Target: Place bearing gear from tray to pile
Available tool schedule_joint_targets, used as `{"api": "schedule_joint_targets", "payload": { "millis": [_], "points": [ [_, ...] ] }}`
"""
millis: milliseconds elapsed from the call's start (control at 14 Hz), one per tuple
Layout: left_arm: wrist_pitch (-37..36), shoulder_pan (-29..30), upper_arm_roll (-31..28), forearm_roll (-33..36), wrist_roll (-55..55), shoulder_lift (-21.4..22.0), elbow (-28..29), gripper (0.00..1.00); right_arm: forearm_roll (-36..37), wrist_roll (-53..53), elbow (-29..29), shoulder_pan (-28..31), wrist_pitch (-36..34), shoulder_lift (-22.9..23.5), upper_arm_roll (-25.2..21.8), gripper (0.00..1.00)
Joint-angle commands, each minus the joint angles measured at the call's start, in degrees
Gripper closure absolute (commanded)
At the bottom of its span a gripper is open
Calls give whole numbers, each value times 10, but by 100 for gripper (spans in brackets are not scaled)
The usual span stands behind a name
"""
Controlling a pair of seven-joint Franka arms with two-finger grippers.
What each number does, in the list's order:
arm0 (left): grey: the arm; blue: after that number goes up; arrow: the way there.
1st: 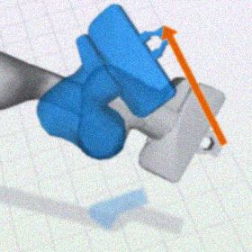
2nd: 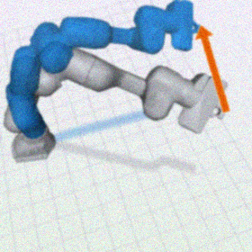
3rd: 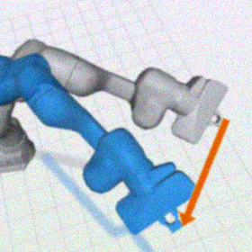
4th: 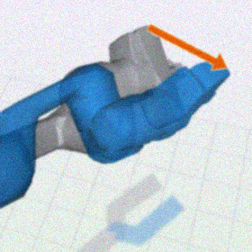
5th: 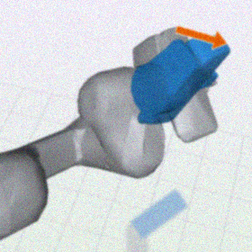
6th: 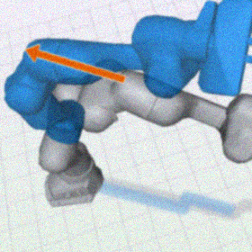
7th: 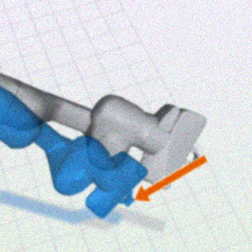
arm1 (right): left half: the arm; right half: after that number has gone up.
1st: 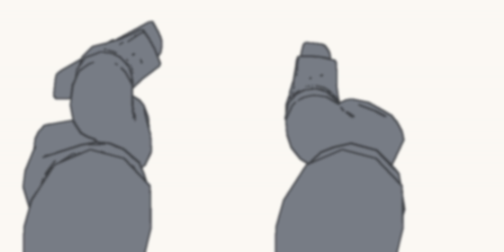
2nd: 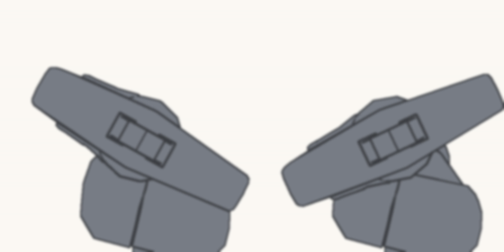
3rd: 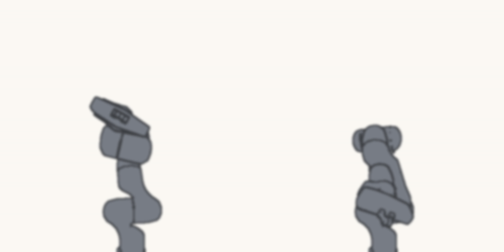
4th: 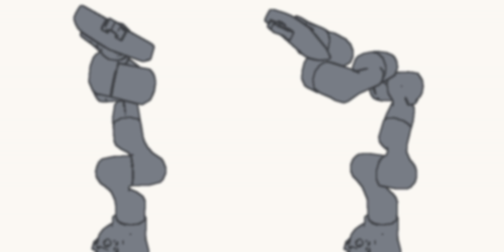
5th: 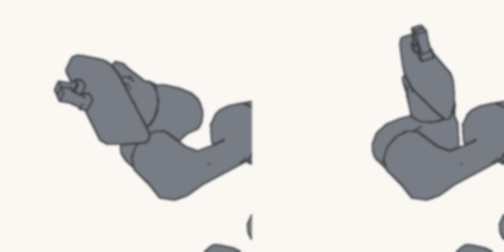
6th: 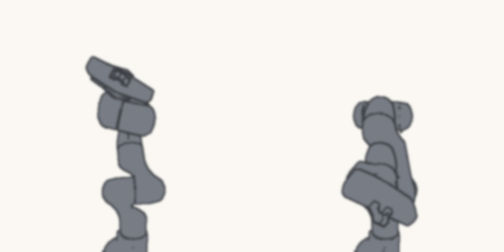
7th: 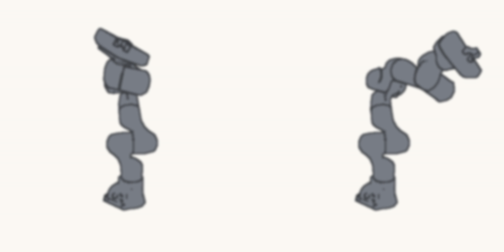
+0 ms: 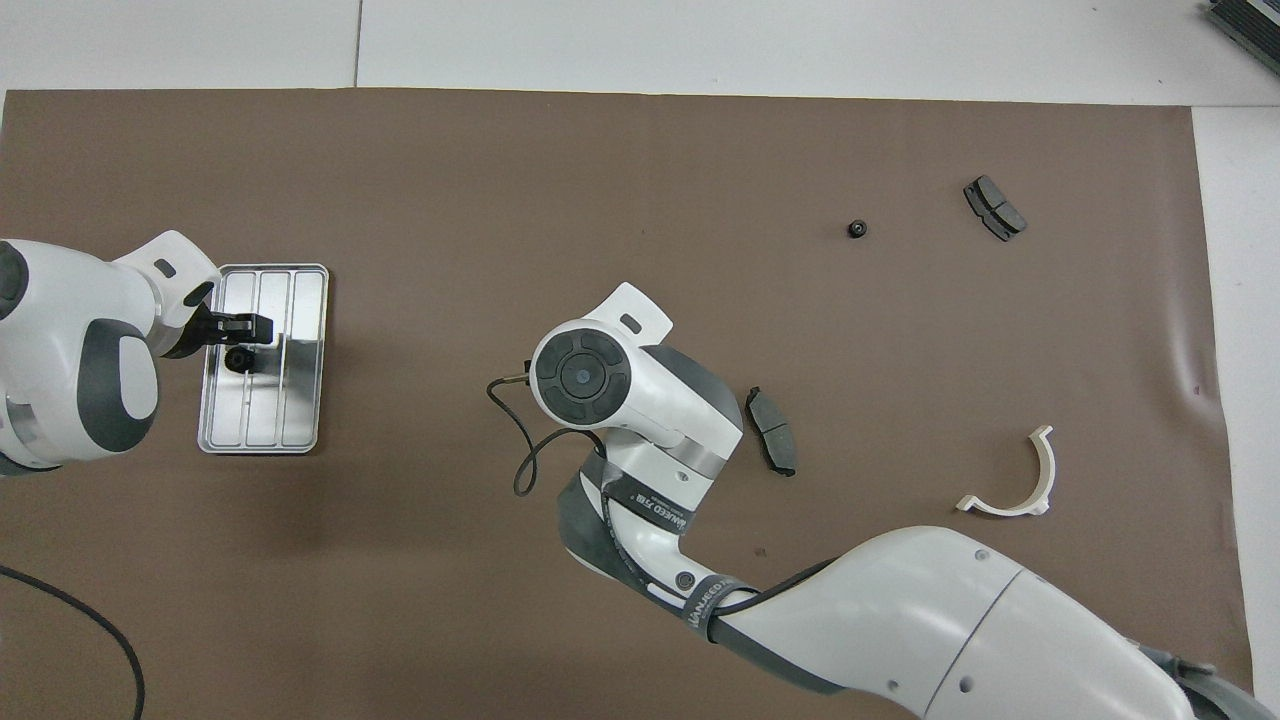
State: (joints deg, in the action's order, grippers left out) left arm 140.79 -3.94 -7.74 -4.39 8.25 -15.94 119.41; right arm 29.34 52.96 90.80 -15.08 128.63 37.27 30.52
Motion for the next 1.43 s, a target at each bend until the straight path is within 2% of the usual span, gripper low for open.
{"api": "schedule_joint_targets", "payload": {
  "millis": [0, 143, 357, 571, 786, 857, 929, 1000, 1071, 1214, 1357],
  "points": [
    [35, 5, 4, -2, -19, 4, 24, 36, 17, 11, 23, 6, -9, -2, 17, 0],
    [35, 9, 4, -2, -19, -1, 25, 46, 17, 10, 39, 6, -7, -4, 18, 0],
    [29, 11, 4, -2, -19, 0, 25, 69, 17, 10, 54, 10, 10, -6, 17, 0],
    [27, 12, 4, -2, -20, 0, 25, 79, 17, 10, 49, 14, 12, -5, 17, 10],
    [19, 12, 4, -3, -31, 0, 20, 97, 16, 12, 48, 16, 41, -4, 16, 13],
    [19, 12, 4, -3, -32, 0, 19, 100, 16, 13, 48, 16, 40, -4, 16, 18],
    [17, 12, 4, -3, -32, -1, 17, 100, 16, 13, 49, 16, 39, -4, 16, 26],
    [12, 13, 4, -3, -32, -1, 12, 100, 16, 13, 53, 17, 38, -4, 15, 27],
    [5, 13, 4, -2, -32, -1, 9, 89, 16, 13, 55, 16, 33, -5, 16, 27],
    [4, 12, 3, -2, -32, -1, 9, 52, 16, 13, 55, 16, 26, -6, 16, 27],
    [-3, 12, 3, -3, -32, -1, 9, 38, 16, 13, 55, 16, 26, -6, 16, 27]
  ]
}}
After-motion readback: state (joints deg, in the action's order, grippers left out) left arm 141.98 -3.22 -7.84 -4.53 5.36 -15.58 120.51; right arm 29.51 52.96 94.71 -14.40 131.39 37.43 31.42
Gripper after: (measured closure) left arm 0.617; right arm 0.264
